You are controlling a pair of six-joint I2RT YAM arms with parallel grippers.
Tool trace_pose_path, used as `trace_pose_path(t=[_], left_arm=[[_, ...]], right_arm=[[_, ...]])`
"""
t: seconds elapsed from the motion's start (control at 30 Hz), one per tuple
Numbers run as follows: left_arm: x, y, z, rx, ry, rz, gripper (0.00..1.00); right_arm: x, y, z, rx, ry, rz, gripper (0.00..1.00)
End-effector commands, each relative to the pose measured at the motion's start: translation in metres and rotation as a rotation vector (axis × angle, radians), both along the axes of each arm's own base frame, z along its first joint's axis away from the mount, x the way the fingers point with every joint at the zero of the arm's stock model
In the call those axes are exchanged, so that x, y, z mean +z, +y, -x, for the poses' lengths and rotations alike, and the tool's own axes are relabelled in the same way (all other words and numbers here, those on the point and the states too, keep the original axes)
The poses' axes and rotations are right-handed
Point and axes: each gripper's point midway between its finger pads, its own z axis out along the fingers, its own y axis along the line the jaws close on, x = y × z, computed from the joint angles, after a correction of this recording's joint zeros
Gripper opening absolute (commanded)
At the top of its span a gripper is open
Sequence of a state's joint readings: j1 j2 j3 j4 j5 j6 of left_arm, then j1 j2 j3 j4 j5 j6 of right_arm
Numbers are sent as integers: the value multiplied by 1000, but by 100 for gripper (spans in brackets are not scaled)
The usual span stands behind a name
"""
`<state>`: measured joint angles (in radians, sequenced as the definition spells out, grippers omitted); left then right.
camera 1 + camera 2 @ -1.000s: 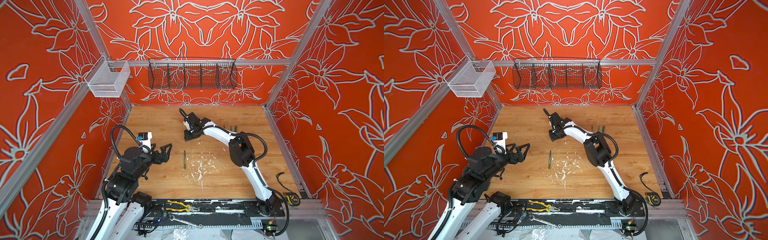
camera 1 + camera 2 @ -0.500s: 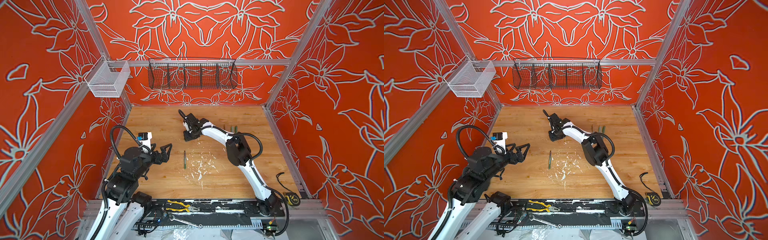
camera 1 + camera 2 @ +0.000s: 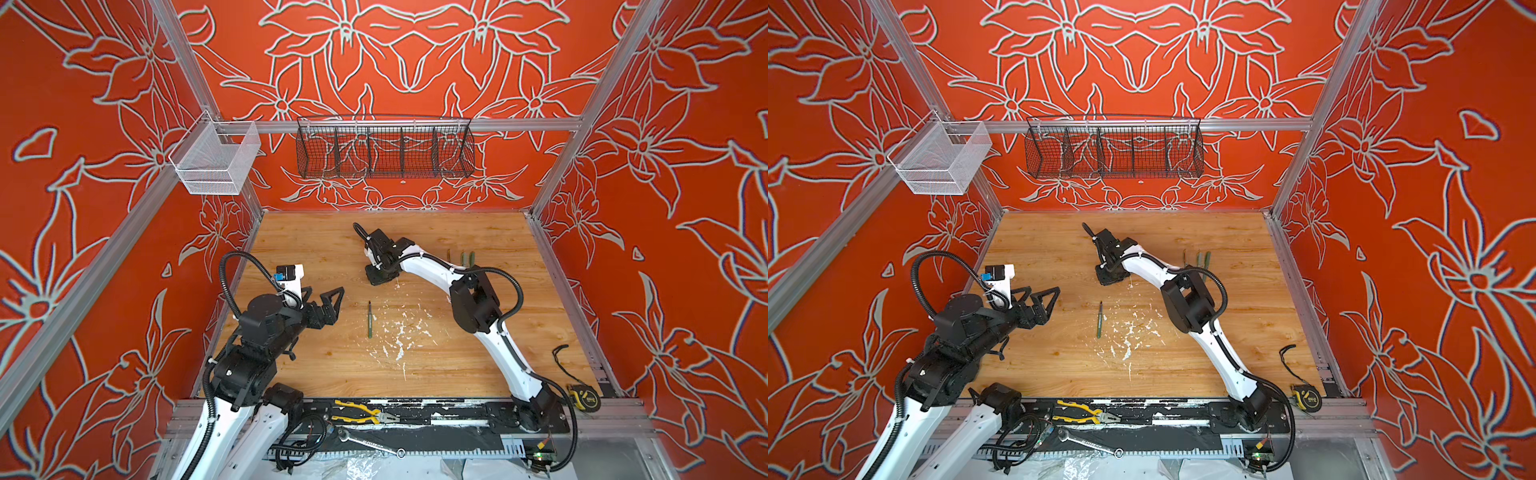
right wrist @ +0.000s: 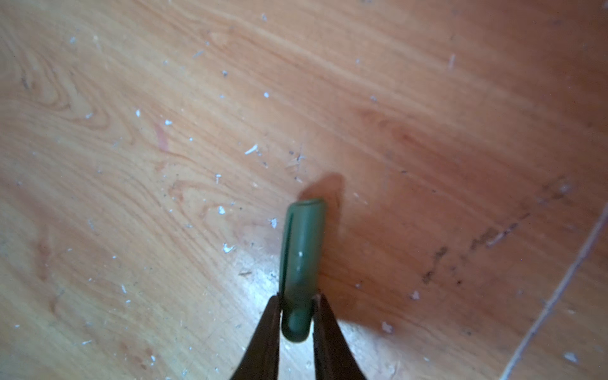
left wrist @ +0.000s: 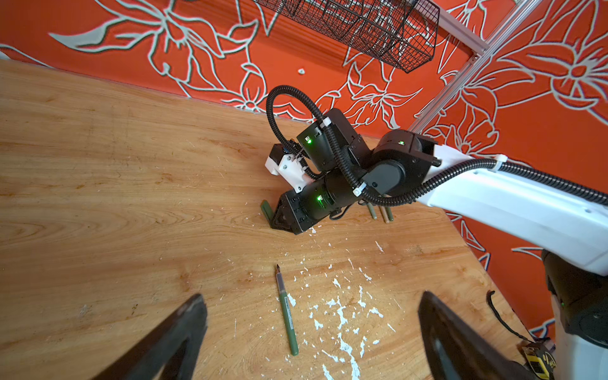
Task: Insert pens into pen caps
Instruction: Pick up the pen cap from the center of the table, then pass the pen cap.
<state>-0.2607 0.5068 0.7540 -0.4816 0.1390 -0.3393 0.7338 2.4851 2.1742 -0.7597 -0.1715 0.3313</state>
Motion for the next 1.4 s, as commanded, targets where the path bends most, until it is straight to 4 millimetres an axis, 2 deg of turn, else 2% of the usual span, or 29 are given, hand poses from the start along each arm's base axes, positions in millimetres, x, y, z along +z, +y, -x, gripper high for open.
trace_pose_path(t=[0.0,0.13,0.43,0.67,0.83,0.97,1.23,1.37], left_arm=[[9,-1,-1,-4,-36,14,97],[8,-2,-1,-8,-32,16,97],[2,-4,-2,-12,2,32,97],[-16,-15,-3,-44,47,121,97],[-32,-23,-7,-69,87,174,97],[-38,-31,-12,-101,115,192,97],[-53,-69,-23,-281,222,289,99],[-59,-79,-28,-326,258,320,95]], right_arm=[[-11,-6,8,8,20,52,16],[-4,-7,9,3,4,34,14],[29,-5,14,32,-66,-53,12],[60,-3,35,60,-66,-173,11],[83,-4,59,102,-58,-279,11],[104,-5,87,169,-45,-374,11],[148,-15,145,308,-62,-528,11],[169,-17,168,375,-87,-595,11]])
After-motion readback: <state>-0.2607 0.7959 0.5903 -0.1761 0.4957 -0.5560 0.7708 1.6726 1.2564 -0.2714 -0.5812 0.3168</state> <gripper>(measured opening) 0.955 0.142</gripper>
